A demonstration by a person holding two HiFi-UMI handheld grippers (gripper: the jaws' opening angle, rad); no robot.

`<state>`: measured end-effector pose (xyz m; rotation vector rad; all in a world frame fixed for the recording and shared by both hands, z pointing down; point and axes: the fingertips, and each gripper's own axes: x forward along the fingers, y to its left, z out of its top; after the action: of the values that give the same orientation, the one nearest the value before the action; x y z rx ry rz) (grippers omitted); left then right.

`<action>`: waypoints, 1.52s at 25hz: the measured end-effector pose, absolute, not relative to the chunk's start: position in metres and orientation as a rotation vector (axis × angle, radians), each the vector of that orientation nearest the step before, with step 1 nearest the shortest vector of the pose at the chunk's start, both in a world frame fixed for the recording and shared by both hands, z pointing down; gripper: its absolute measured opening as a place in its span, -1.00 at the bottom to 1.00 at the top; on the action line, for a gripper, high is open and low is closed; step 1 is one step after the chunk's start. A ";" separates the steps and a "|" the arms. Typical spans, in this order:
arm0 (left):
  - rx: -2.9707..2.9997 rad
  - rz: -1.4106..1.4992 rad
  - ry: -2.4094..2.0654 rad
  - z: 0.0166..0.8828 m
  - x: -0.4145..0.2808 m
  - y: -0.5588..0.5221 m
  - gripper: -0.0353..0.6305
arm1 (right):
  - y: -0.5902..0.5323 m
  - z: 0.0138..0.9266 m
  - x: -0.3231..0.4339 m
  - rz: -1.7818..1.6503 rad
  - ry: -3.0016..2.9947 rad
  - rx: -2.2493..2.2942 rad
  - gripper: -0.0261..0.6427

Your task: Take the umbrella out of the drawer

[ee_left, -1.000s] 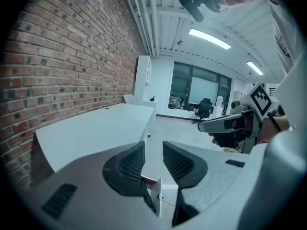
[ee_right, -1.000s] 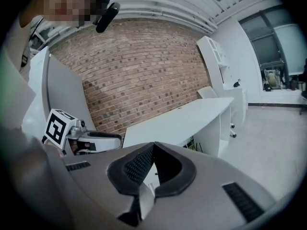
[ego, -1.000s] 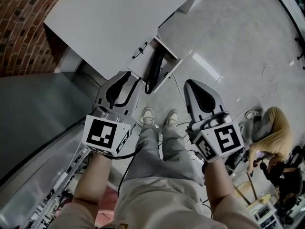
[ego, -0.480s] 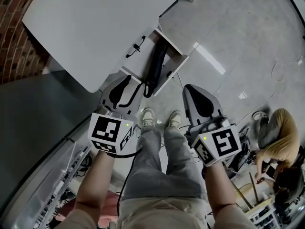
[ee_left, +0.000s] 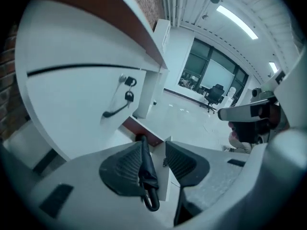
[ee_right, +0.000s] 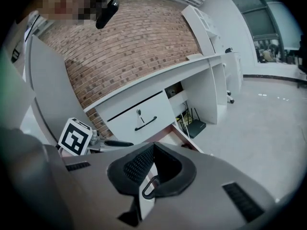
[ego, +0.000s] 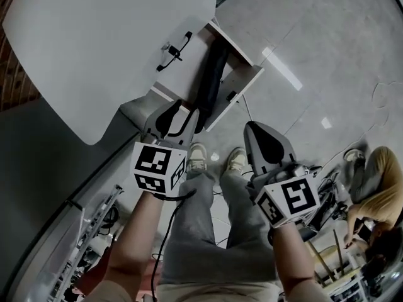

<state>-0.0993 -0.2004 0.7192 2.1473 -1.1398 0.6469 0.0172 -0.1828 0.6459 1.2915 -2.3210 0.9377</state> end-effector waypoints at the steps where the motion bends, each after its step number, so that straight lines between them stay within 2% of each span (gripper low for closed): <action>1: 2.128 0.653 -1.137 0.733 -0.099 -0.199 -0.49 | -0.181 0.655 0.016 0.949 -2.317 1.284 -0.90; 12: 1.991 0.803 -1.058 0.867 -0.095 -0.164 -0.49 | -0.177 0.730 0.006 0.940 -2.328 1.198 -0.90; 20: 1.920 0.843 -1.014 0.922 -0.091 -0.153 -0.48 | -0.165 0.774 0.011 0.994 -2.296 1.179 -0.90; 26: 1.896 0.846 -1.059 0.935 -0.085 -0.162 -0.50 | -0.161 0.790 0.008 1.014 -2.292 1.147 -0.90; 30: 1.853 0.777 -1.080 0.936 -0.085 -0.164 -0.56 | -0.160 0.793 0.008 1.026 -2.294 1.142 -0.90; 33: 1.847 0.707 -1.067 0.929 -0.078 -0.162 -0.69 | -0.160 0.794 0.008 1.029 -2.292 1.142 -0.90; 38: 1.897 0.775 -1.049 0.926 -0.066 -0.151 -0.71 | -0.157 0.792 0.009 1.036 -2.291 1.138 -0.90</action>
<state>-0.0657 -0.1510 0.9264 1.8967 -1.0495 0.7746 0.0089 -0.1571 0.7919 1.1383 -2.2905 1.0357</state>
